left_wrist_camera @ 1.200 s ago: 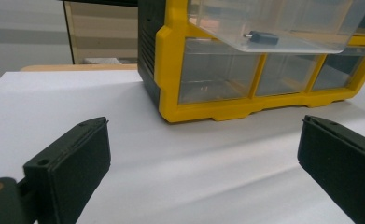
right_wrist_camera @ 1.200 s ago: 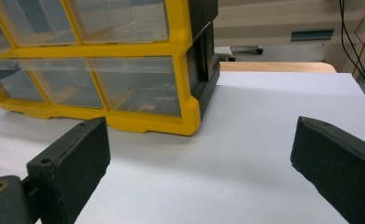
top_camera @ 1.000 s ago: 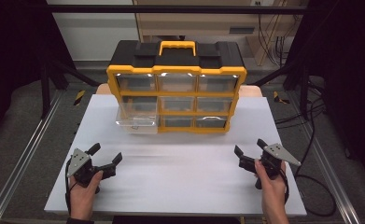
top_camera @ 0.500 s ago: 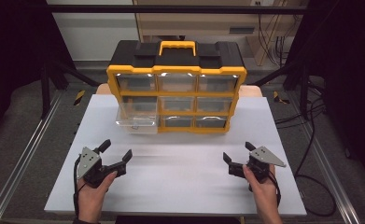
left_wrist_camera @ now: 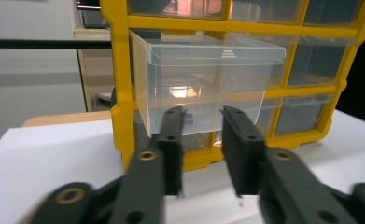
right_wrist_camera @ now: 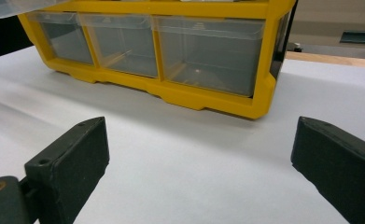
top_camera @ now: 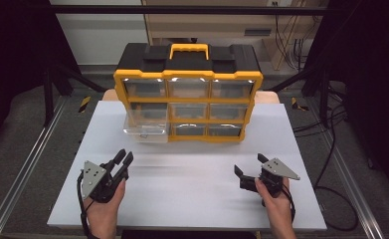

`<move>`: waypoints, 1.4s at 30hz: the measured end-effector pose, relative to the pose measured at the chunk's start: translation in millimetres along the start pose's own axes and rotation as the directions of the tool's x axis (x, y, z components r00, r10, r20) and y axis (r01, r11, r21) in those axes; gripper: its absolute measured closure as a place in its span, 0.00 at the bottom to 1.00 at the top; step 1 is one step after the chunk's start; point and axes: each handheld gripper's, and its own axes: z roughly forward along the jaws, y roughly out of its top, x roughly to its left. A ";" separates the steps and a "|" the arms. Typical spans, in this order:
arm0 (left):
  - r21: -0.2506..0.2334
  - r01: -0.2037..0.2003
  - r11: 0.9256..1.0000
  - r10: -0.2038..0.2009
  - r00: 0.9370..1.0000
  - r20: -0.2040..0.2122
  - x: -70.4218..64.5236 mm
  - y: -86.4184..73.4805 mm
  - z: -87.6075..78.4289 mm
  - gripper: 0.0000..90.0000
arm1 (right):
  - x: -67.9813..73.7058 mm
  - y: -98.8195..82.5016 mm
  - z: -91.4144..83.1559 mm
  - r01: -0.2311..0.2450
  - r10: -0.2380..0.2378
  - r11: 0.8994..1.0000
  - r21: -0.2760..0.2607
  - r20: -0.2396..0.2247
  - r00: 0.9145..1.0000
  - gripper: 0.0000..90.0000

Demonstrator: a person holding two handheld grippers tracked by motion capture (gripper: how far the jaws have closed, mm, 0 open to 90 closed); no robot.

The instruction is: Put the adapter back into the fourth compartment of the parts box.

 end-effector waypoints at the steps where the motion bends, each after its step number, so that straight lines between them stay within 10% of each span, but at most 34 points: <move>1: 0.003 0.004 1.000 -0.004 1.000 -0.001 -1.3 0.0 0.1 0.84 | -0.6 -0.1 0.3 0.002 -0.002 1.000 -0.003 0.001 1.000 0.05; 12: 0.022 0.034 0.999 -0.034 0.999 0.014 -9.2 1.7 3.9 1.00 | -1.6 -0.6 0.5 0.001 -0.001 1.000 -0.007 -0.003 1.000 0.05; 42: 0.121 0.013 0.993 -0.021 0.997 0.068 -16.2 10.5 41.1 1.00 | 9.9 -0.1 -1.1 0.019 -0.019 1.000 -0.008 -0.041 0.999 0.03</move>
